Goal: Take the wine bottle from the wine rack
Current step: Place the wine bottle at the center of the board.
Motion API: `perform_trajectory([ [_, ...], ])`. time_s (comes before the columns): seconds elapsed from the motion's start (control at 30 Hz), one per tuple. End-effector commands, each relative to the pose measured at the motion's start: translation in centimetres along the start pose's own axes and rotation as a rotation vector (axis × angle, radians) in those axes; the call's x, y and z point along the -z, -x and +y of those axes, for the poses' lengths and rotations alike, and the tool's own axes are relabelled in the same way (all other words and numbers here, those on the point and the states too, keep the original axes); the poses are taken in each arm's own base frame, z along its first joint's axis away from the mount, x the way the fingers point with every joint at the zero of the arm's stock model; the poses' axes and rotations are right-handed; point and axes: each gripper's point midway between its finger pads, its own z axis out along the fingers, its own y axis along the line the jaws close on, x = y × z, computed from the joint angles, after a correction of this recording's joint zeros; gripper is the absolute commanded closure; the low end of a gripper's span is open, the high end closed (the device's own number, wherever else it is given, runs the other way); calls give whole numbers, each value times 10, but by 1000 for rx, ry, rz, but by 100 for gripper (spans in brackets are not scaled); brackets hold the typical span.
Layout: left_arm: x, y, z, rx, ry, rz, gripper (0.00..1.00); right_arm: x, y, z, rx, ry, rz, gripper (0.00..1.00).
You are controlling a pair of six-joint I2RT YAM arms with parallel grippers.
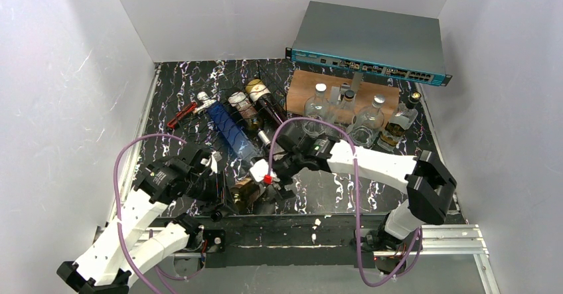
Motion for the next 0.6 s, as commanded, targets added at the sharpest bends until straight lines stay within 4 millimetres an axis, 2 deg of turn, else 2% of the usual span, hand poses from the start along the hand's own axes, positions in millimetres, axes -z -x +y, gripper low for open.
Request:
perform_trajectory([
  [0.0, 16, -3, -22, -53, -96, 4, 100, -13, 30, -20, 47, -49, -25, 2],
  [0.23, 12, 1, -29, -49, -109, 26, 100, -20, 34, -14, 1, -50, -56, 2],
  [0.57, 19, 7, -45, -58, -136, 35, 100, -32, 40, -6, -29, -39, -83, 2],
])
